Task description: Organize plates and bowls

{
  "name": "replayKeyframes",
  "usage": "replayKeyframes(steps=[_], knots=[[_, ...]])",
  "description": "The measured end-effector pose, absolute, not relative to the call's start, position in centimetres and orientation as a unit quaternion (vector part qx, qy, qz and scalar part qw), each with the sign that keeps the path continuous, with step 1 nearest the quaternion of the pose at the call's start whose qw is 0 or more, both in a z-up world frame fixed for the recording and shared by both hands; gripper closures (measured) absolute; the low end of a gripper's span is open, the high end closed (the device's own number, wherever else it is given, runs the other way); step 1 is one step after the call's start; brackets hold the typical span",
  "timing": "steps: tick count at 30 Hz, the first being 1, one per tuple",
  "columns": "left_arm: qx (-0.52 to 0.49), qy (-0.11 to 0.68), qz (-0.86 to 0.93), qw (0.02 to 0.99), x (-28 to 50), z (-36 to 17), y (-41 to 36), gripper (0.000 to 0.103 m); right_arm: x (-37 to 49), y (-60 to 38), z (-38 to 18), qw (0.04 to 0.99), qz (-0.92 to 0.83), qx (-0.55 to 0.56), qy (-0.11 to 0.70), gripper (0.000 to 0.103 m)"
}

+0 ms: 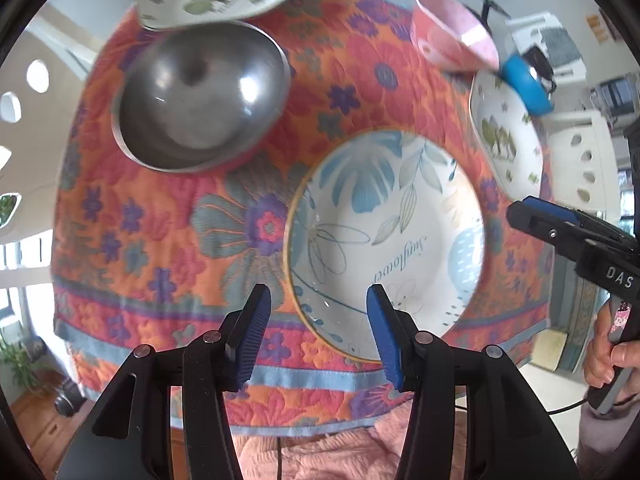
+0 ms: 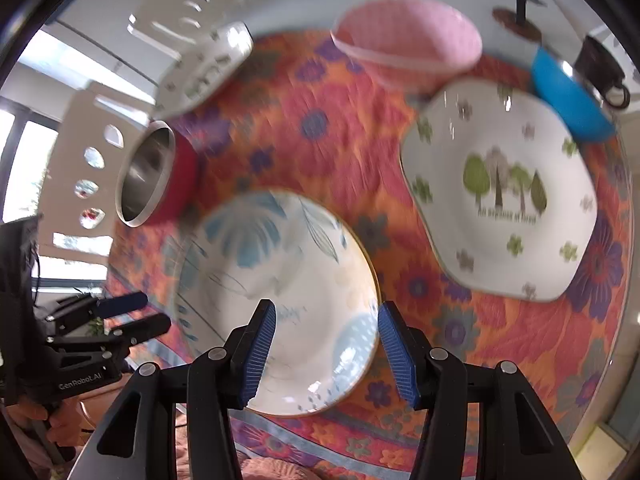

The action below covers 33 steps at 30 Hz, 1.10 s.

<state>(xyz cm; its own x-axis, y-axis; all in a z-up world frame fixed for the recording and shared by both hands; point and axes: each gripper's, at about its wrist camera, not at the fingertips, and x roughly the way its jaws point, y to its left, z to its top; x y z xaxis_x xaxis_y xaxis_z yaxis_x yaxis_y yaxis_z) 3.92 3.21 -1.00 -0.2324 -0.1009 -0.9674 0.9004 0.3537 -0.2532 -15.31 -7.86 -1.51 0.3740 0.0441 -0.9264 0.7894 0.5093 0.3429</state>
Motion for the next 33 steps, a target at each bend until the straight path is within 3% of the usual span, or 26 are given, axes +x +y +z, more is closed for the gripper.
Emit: replayKeyframes(steps=[8,15,20,22,25,33], knots=[[0.285,0.598,-0.445,0.604,11.7,3.2,2.9,0.056,-11.3,-11.0,4.9,0.779,-0.232,0.411,0.414,0.050],[0.256,0.555,-0.452,0.650,18.1,7.4,-0.2,0.054,-5.8,-13.8,13.8,0.844,-0.197,0.374,0.329,0.050],[0.230,0.528,-0.462,0.675,21.8,9.1,-3.9,0.049,-2.5,-15.9,17.0,0.861,-0.204,0.351,0.306,0.042],[0.223,0.528,-0.460,0.678,23.0,8.3,-5.7,0.047,-0.7,-17.0,16.6,0.856,-0.213,0.355,0.309,0.031],[0.216,0.542,-0.449,0.676,25.0,5.9,-7.8,0.030,2.1,-18.9,13.9,0.835,-0.221,0.377,0.334,0.026],[0.198,0.616,-0.407,0.645,29.3,-3.1,-10.4,0.030,7.3,-23.6,2.1,0.758,-0.257,0.438,0.409,0.026]])
